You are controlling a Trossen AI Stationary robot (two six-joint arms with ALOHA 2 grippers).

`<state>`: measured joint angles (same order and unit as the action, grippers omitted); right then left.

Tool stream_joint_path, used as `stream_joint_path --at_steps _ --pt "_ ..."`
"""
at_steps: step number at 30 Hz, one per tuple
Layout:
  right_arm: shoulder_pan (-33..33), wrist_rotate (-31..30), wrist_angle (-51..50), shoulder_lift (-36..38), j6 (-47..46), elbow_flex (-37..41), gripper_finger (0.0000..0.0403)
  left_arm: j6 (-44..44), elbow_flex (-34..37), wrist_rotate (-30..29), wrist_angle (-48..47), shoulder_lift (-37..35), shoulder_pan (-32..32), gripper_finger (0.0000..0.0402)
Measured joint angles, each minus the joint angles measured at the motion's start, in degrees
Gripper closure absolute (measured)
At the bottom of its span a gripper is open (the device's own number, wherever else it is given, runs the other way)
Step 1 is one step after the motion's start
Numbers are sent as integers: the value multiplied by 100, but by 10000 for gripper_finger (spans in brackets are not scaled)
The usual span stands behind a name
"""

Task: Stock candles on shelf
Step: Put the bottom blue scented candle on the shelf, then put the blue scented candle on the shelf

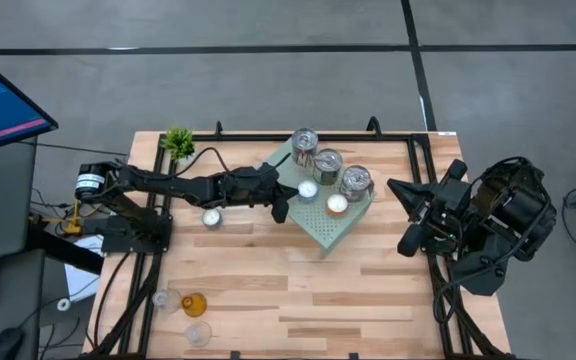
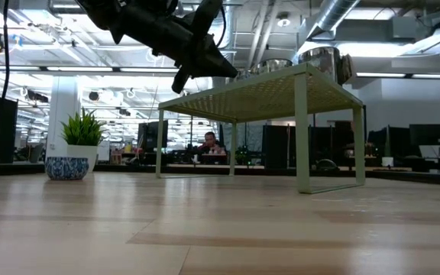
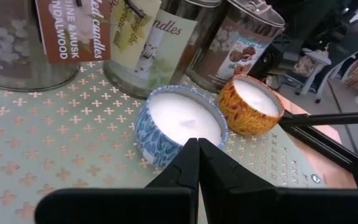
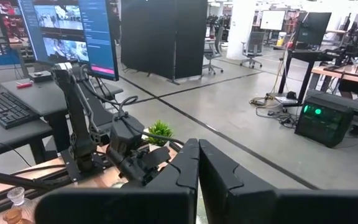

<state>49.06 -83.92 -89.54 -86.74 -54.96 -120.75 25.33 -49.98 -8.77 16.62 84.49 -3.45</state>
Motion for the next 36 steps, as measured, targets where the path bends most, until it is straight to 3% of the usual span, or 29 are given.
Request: stream_joint_path --at_steps 13,21,27,36 --pt "0 -6 2 0 -2 0 402 -110 0 167 36 -8 -150 400" --pt "0 -5 17 0 -2 0 402 -108 1 277 -872 -418 -20 400" --pt "0 -4 15 0 -2 0 402 -104 0 274 -480 50 -23 400" --pt "0 -4 2 0 0 0 402 -73 -4 299 -151 146 -207 400"
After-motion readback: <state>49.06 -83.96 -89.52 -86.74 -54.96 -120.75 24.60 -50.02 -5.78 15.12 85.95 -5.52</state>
